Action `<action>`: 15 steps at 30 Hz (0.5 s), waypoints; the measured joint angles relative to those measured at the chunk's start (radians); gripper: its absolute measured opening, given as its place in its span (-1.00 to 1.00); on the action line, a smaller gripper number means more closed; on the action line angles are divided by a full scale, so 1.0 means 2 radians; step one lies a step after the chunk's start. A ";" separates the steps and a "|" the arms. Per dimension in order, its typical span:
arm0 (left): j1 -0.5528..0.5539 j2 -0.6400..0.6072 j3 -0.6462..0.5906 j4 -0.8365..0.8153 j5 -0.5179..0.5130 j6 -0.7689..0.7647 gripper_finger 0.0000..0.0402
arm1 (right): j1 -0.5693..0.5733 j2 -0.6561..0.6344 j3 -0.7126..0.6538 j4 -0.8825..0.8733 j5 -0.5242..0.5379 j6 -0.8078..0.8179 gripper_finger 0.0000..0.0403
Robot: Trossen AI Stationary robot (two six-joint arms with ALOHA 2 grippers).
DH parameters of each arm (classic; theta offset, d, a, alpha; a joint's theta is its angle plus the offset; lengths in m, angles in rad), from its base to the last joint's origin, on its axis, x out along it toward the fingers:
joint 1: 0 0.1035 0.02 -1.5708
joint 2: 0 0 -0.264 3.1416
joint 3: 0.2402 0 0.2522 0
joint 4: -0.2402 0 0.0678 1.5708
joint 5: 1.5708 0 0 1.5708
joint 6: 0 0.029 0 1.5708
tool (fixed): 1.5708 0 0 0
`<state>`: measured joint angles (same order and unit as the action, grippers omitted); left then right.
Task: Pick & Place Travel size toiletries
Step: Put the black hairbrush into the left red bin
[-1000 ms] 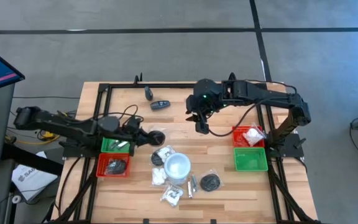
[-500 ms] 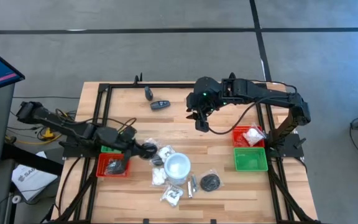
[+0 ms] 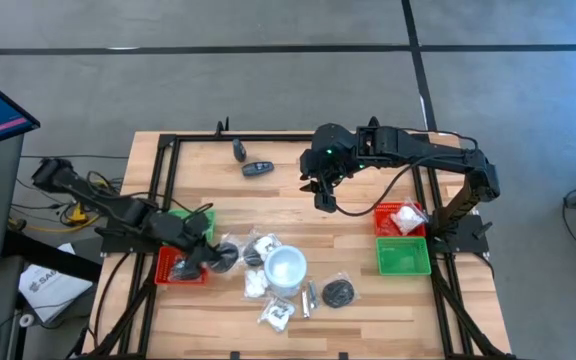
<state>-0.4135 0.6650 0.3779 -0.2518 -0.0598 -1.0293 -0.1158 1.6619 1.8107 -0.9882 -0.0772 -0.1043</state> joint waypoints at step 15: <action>-0.020 -0.045 0.000 -0.125 0.039 -0.093 -0.89 | 0.000 0.000 0.000 0.000 0.000 0.000 -0.39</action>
<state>-0.4526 0.5759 0.3779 -0.5023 0.0192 -1.2161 -0.1154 1.6623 1.8107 -0.9877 -0.0776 -0.1043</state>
